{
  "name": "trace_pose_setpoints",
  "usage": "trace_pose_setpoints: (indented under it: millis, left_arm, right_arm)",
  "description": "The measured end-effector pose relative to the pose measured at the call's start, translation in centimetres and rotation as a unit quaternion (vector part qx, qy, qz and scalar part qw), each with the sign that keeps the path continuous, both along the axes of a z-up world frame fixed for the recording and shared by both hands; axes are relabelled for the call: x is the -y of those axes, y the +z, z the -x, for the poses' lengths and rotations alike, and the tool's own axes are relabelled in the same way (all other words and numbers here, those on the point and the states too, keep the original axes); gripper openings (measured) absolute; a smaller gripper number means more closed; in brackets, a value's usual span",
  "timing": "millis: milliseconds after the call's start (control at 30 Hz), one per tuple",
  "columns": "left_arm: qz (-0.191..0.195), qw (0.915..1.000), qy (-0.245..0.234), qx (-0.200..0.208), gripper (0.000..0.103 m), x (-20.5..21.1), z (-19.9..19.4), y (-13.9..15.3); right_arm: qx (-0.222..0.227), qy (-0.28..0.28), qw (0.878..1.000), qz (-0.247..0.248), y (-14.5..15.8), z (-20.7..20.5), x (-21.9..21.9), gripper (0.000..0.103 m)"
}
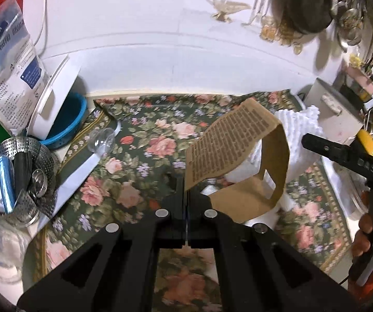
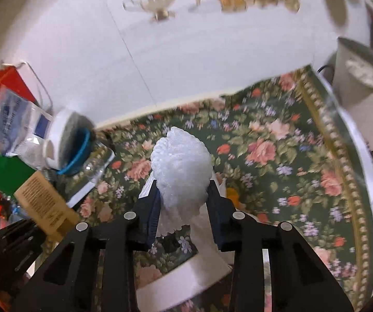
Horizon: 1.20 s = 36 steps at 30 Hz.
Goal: Collect trash
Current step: 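Grasp the brown cardboard sleeve with the left tool while the right tool grasps the white foam net, then carry the cardboard sleeve and foam net down over the trash bin with both tools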
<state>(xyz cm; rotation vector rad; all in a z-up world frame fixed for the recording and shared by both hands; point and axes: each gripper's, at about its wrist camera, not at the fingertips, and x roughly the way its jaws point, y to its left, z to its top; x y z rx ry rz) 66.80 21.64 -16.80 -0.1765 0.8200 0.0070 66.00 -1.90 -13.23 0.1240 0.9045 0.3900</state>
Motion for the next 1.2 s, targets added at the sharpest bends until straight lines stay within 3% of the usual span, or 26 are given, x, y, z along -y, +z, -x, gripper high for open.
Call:
trace_pose_setpoints:
  millis: [300,667,933,1200]
  left_arm:
    - [-0.028,0.9979,0.034,0.048,0.000,7.3,7.6,4.6]
    - [-0.030,0.9960,0.052,0.066,0.000,11.8,16.6,7.2]
    - [-0.026,0.9971,0.022,0.068,0.000,11.9,21.5,6.7]
    - [-0.017,0.9986,-0.009,0.049,0.000,10.3,28.8,4.2]
  right_arm:
    - [0.061,0.041,0.997,-0.017,5.6,7.5,5.9,0.031]
    - [0.082,0.072,0.994,-0.022,8.1,15.3,9.0,0.031]
    - [0.078,0.052,0.995,-0.017,7.6,21.9,9.3,0.031]
    - [0.070,0.009,0.997,-0.006,6.0,29.5,7.6,0.031]
